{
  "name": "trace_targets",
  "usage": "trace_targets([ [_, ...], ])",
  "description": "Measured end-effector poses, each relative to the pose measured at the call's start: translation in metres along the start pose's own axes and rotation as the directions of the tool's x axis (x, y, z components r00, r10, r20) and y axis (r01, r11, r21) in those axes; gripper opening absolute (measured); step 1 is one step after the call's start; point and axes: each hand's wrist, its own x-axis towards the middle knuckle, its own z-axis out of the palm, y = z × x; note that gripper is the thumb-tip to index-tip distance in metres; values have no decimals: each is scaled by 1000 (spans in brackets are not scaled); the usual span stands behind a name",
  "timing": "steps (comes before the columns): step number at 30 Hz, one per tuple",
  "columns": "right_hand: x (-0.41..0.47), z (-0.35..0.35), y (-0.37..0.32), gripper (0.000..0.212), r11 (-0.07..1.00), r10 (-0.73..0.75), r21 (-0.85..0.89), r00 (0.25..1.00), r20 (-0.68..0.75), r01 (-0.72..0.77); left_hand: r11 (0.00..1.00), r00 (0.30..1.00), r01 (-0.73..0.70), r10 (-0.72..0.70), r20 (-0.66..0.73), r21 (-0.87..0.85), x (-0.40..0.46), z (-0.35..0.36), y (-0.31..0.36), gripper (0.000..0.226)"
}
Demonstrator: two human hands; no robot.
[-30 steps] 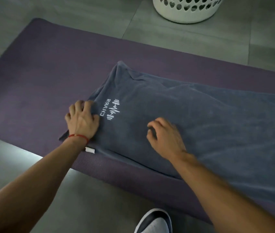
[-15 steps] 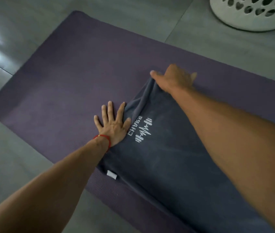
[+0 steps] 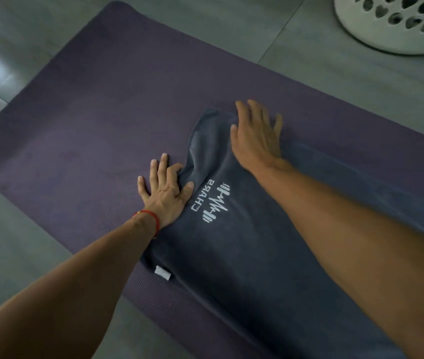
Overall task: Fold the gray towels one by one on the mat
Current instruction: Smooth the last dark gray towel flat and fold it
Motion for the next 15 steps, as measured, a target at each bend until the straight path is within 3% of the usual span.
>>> trace_targets([
  [11, -281, 3, 23, 61, 986, -7, -166, 987, 159, 34, 1000, 1000, 5, -4, 31, -25, 3, -11, -1, 52],
  [15, -325, 20, 29, 68, 983, 7, -179, 966, 260, 41, 1000, 999, -23, 22, -29, -10, -4, -21, -7, 45],
])
